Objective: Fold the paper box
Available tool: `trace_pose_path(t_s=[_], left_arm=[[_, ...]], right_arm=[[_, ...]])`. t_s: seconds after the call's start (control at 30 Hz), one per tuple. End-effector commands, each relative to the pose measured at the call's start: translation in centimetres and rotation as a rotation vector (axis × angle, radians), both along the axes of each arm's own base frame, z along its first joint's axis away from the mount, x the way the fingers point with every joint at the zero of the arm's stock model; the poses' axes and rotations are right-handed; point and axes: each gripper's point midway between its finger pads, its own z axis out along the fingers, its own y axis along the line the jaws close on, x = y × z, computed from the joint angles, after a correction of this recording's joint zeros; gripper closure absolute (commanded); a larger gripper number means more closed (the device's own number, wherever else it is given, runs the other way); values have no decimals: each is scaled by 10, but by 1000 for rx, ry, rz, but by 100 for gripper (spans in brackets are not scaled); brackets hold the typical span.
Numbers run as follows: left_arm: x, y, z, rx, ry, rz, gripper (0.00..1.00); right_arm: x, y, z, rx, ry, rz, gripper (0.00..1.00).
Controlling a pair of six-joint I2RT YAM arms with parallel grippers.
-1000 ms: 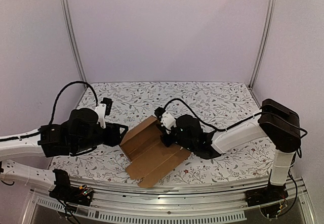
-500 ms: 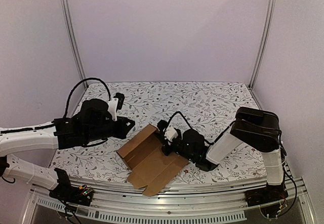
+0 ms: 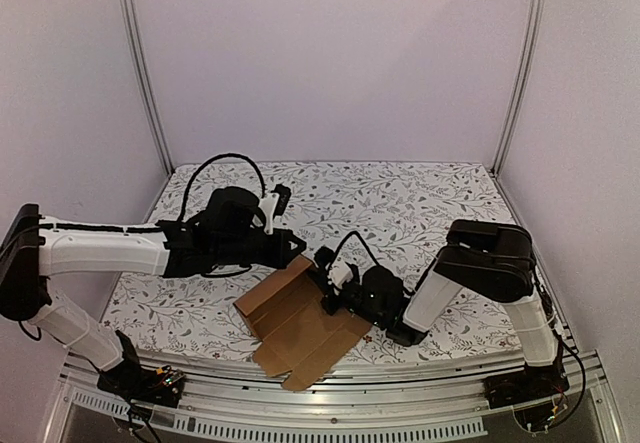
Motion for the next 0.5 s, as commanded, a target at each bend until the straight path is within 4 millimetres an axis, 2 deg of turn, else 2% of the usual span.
trace_pose_path(t_s=[0.0, 0.47], left_arm=[[10, -13, 1, -27, 4, -22, 100], [20, -16, -43, 47, 61, 17, 100]], right_arm=[[-1, -5, -6, 31, 3, -2, 100], [-3, -6, -17, 29, 33, 8, 100]])
